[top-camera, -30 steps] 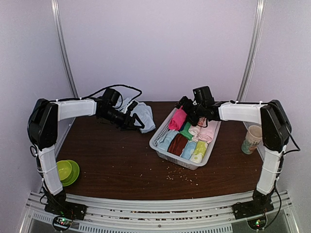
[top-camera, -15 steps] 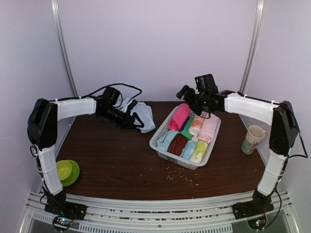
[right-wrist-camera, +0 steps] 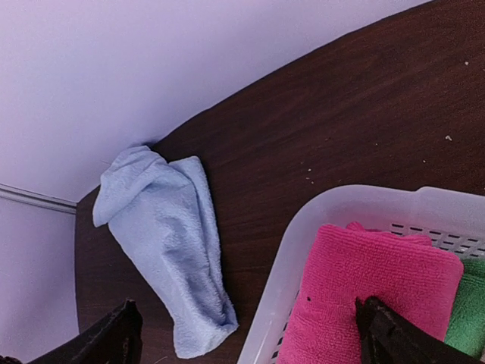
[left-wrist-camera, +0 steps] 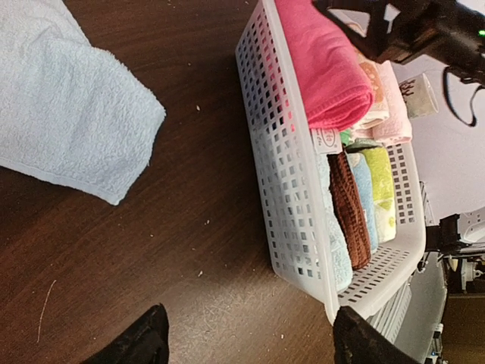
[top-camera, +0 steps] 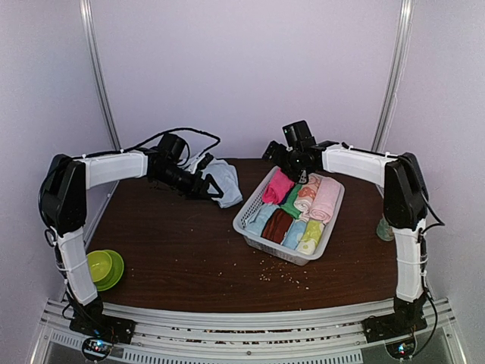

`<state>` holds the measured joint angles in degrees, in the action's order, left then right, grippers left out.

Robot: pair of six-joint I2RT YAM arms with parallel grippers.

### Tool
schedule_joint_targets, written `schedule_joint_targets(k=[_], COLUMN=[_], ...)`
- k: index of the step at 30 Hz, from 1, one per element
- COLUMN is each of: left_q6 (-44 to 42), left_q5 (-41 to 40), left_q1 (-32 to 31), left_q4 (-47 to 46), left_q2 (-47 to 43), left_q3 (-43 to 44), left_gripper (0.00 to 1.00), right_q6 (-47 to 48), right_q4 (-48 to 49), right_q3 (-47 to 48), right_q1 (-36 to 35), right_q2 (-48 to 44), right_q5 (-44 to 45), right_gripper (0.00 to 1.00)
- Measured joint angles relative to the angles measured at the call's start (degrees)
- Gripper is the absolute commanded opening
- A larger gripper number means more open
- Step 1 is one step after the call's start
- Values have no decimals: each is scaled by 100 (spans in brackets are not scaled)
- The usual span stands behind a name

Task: Roll the towels

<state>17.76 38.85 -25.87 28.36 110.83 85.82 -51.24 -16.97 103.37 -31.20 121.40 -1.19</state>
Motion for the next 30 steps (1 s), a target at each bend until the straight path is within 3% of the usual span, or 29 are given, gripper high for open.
schedule_joint_targets(k=[12, 24, 30], left_q6=[-70, -72, -85], left_q5=[-61, -118, -116], left_q1=[4, 7, 7], left_q4=[0, 0, 0], left_q2=[-140, -140, -140], left_q3=[-146, -166, -166], left_gripper=[77, 77, 77], right_q6=[136, 634, 645], right_q4=[0, 293, 778], right_q3=[214, -476, -1051], right_q1=[7, -262, -518], right_q2=[299, -1084, -1215], right_q5=[-52, -70, -190], right_gripper=[100, 100, 100])
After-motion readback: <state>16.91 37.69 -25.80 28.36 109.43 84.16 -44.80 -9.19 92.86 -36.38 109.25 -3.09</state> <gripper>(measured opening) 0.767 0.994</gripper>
